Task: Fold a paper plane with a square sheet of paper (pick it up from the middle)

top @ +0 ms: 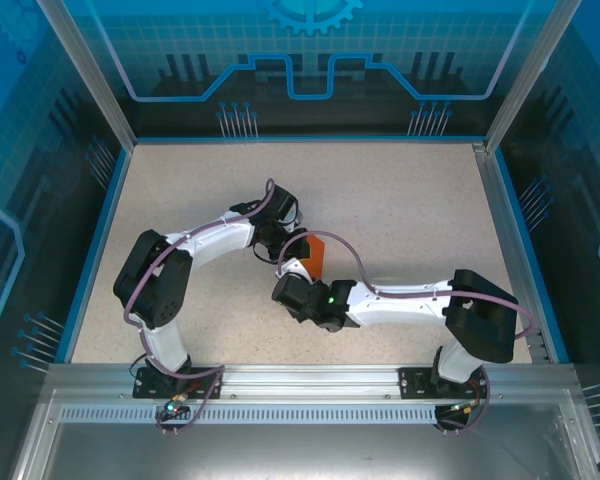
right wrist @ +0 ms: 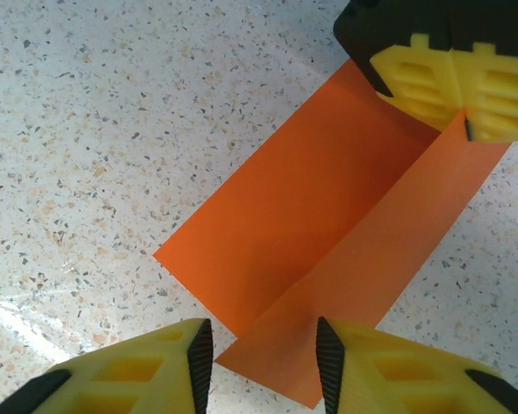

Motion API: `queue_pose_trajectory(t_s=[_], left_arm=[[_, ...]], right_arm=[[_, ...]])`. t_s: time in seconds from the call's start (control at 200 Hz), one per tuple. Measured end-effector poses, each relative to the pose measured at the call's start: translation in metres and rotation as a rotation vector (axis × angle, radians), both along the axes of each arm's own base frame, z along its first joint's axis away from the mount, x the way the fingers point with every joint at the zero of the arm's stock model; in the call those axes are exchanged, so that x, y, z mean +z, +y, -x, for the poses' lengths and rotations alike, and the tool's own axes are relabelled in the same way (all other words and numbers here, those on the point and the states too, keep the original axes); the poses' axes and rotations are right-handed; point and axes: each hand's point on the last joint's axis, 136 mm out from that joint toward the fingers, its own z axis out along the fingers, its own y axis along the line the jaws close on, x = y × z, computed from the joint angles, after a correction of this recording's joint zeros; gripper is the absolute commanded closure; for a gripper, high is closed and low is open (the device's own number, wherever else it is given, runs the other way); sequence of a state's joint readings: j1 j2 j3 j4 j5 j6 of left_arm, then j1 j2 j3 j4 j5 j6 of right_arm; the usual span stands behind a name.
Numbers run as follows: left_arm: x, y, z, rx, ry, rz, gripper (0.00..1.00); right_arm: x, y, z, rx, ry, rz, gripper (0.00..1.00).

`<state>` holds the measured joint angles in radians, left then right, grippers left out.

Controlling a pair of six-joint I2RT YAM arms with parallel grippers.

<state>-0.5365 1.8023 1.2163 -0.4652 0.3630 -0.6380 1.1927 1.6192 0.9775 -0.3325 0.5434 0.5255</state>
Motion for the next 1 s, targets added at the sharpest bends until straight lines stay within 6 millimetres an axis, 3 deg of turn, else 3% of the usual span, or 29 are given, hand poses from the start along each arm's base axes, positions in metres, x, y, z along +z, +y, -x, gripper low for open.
queue_pose_trajectory(t_s=[0.21, 0.46, 0.54, 0.605, 0.795, 0.995], left_arm=[[0.000, 0.000, 0.000, 0.000, 0.001, 0.000, 0.94], [-0.001, 0.001, 0.001, 0.004, 0.004, -0.007, 0.85], [-0.002, 0.003, 0.000, 0.016, 0.007, -0.016, 0.82], [-0.002, 0.005, 0.000, 0.027, 0.005, -0.028, 0.68], [0.013, 0.020, 0.000, 0.077, -0.046, -0.069, 0.47], [0.018, 0.049, 0.012, 0.172, -0.082, -0.129, 0.45]], right_arm=[[0.000, 0.000, 0.000, 0.001, 0.003, -0.002, 0.84], [-0.001, 0.003, 0.002, 0.034, 0.038, -0.014, 0.98], [0.000, 0.005, 0.002, 0.041, 0.056, -0.035, 1.00], [0.001, 0.004, 0.002, 0.049, 0.075, -0.063, 1.00], [0.002, -0.004, -0.003, 0.057, 0.154, -0.169, 1.00], [-0.008, -0.014, -0.008, 0.061, 0.286, -0.300, 1.00]])
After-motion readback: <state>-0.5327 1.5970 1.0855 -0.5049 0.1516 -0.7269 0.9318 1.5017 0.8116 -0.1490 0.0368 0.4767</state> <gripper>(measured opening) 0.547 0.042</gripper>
